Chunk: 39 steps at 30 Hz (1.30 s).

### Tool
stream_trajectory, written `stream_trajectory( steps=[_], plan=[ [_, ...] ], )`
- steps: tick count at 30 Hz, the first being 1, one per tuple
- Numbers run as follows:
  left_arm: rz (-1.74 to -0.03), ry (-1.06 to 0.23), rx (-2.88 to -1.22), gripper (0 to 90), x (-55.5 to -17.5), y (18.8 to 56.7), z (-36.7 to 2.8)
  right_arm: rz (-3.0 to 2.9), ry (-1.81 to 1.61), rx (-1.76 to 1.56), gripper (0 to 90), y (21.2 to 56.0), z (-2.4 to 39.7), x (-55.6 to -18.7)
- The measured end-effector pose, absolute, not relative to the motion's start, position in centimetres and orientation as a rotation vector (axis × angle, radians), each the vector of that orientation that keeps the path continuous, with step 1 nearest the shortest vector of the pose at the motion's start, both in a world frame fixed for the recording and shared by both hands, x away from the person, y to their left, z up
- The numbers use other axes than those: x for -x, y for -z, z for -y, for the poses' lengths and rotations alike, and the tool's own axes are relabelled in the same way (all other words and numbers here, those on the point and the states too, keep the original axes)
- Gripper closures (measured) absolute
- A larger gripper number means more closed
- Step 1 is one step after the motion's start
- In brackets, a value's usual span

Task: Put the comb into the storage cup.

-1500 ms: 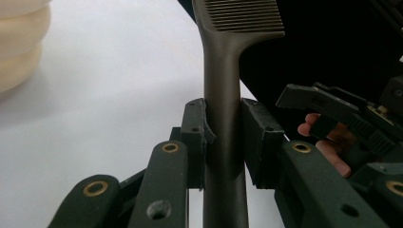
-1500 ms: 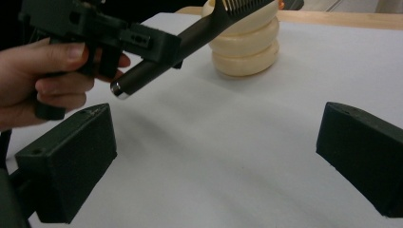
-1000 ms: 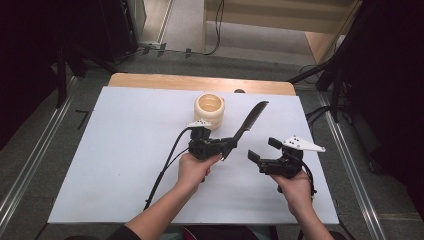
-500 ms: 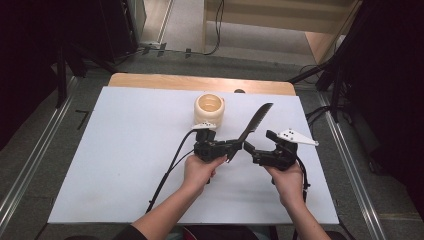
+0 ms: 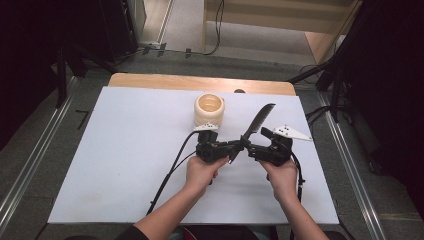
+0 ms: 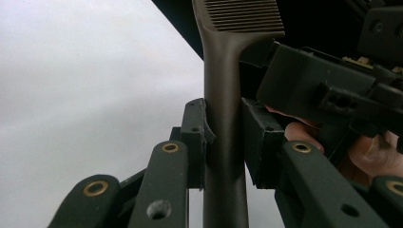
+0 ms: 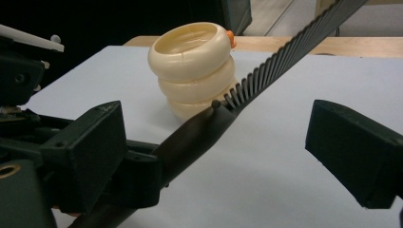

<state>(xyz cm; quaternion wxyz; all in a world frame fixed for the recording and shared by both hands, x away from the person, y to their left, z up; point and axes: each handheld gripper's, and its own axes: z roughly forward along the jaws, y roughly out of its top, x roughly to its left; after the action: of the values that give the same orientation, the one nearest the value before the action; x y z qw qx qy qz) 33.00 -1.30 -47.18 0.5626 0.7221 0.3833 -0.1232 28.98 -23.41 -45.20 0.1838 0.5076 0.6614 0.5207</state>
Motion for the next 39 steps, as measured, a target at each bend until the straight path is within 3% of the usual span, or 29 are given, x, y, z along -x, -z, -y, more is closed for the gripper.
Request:
stream_trajectory(
  steps=[13,28,39],
  plan=[
    [-0.867,0.256,-1.691,73.2,-32.7,47.5,1.7,-1.866,-1.481,-1.478,13.8,45.1,23.3,-29.5],
    [-0.823,0.226,-1.678,73.2,-32.5,47.5,1.9,-1.946,-1.484,-1.591,47.2,44.8,22.8,-30.0],
    [-0.799,0.205,-1.698,73.1,-32.5,47.8,2.1,-1.961,-1.483,-1.663,59.6,44.6,23.0,-30.2]
  ],
)
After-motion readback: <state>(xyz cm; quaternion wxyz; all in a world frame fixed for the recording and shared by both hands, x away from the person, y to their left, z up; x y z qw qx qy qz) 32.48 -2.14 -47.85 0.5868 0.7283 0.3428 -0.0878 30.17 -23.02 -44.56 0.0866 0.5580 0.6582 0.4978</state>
